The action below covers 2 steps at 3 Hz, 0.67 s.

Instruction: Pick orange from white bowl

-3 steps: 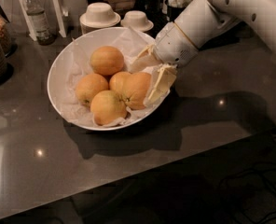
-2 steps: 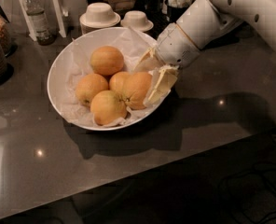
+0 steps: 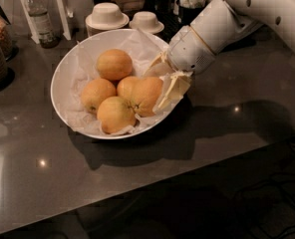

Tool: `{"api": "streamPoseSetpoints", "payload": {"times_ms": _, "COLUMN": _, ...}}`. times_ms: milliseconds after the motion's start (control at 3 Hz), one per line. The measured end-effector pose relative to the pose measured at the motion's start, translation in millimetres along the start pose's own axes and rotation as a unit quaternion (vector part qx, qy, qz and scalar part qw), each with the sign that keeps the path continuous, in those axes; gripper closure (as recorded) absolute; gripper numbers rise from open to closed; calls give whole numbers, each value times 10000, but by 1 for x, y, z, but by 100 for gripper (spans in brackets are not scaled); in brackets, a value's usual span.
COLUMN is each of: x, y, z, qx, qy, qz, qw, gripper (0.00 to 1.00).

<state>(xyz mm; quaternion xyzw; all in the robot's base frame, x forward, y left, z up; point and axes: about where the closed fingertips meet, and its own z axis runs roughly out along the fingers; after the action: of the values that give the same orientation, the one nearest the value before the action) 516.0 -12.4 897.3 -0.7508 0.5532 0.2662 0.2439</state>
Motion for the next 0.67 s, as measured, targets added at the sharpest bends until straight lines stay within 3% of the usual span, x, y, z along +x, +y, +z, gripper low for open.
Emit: {"api": "streamPoseSetpoints", "payload": {"times_ms": 667, "x": 7, "y": -25, "z": 3, "qx": 40, "qy": 119, "qz": -328, "qw": 9994, "gripper": 100}}
